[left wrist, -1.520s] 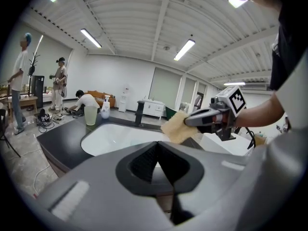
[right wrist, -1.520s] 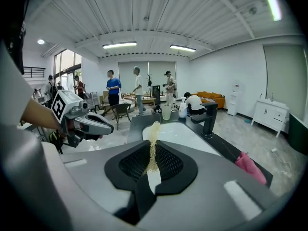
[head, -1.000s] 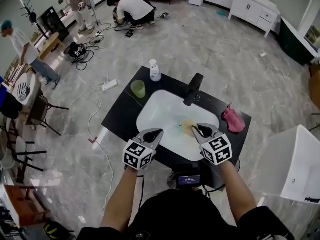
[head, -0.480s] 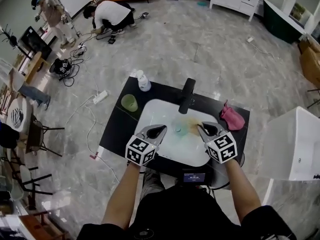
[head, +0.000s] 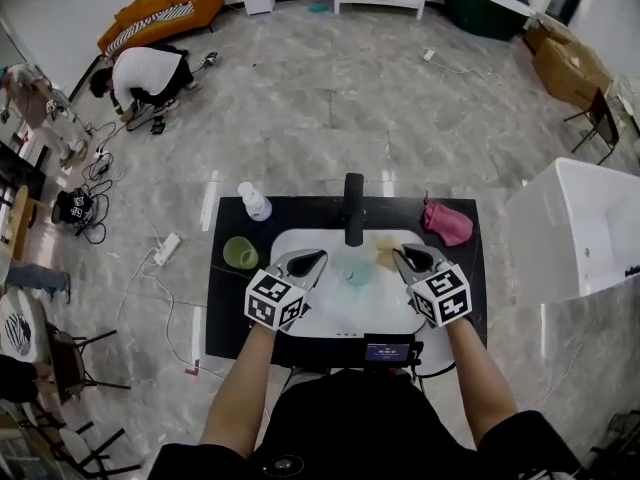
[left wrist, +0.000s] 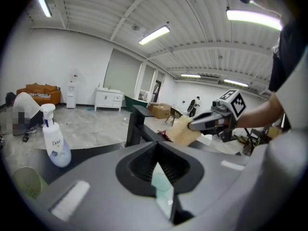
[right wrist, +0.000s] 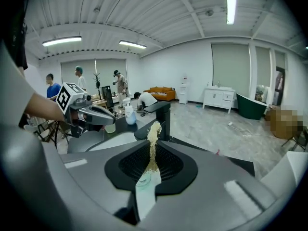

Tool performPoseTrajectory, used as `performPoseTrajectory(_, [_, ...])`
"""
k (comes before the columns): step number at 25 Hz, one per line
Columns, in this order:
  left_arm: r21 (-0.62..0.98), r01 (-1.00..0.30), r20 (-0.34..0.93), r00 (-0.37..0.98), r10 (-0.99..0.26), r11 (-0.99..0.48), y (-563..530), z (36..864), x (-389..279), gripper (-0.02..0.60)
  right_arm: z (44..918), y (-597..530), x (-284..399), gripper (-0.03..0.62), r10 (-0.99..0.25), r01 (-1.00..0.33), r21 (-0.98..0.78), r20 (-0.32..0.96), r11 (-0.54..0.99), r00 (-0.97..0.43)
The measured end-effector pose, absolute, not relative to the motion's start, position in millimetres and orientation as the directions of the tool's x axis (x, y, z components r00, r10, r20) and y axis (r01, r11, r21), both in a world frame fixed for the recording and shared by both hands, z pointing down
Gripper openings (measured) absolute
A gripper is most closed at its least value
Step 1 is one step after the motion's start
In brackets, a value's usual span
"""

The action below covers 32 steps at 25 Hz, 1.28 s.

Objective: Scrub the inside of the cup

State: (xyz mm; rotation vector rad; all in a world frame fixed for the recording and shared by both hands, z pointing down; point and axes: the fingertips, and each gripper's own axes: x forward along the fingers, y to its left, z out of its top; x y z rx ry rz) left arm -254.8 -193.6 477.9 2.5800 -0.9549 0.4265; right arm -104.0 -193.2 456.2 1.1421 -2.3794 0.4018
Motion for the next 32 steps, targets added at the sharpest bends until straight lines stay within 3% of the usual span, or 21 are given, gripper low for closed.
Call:
performPoseTrajectory(14, [0.24,-0.596,0.422,0.775,-0.471,-0.766,-188.6,487.7,-229.8,0.0,451.5,-186.3,-86.8,0.039,-0.688,-0.834,-0.061,0.534,0.548,-0.491])
performPoseTrajectory(32, [0.241,-0.63,0.503,0.731,-0.461,-0.738,-182.9,512.3,-223.1,0.0,470.4,-189.4,-88.5,0.038,-0.581,-0.744,-0.051,0.591,0.666,-0.56])
